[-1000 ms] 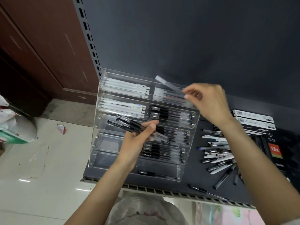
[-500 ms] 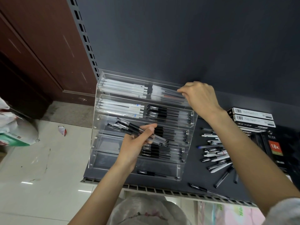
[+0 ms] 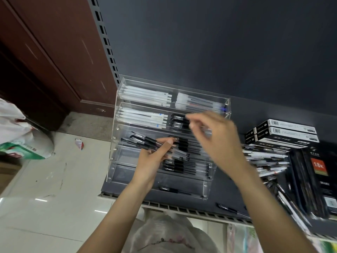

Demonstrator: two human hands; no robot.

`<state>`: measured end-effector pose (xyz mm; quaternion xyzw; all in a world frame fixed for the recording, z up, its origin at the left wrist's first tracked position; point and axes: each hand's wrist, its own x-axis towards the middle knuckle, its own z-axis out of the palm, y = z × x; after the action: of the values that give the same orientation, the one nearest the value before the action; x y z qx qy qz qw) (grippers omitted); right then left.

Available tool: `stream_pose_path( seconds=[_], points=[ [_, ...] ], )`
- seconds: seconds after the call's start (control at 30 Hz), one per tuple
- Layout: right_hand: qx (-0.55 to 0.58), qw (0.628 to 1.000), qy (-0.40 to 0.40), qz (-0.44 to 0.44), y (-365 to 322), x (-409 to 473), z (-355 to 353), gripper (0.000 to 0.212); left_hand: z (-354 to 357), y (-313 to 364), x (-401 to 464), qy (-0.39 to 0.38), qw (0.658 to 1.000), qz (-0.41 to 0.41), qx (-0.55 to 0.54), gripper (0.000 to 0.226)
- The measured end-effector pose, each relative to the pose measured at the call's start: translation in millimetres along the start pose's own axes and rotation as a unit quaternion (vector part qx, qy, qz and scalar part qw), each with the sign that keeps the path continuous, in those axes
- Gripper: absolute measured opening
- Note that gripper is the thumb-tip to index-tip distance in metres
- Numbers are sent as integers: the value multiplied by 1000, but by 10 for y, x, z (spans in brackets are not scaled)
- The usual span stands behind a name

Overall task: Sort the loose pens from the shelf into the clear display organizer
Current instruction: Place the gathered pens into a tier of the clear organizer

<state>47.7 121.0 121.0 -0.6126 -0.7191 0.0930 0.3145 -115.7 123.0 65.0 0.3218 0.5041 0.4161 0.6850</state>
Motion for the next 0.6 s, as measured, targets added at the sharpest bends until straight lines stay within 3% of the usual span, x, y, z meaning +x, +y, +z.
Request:
stream_pose_path(
  seconds=[0.1,0.27,0.4,0.5,0.6],
  points=[
    [45,996,-62,50,-193,-384,195,17,-51,-17,-75,-11,1000,7,4,17],
    [182,970,-65,145,-189,-778,429,5,-147,-148,-252,-1,999,35,25,35],
    [302,933,-70,183,-198,-898,469,8,-125,-289,-443,90,992,88,31,33],
    [346,910,-102,206,-191,-914,508,12,-140,-418,-543,191,971,128,70,46],
    [356,903,-126,204,-186,-942,590,12,-194,-480,-573,198,966,133,103,45]
  ],
)
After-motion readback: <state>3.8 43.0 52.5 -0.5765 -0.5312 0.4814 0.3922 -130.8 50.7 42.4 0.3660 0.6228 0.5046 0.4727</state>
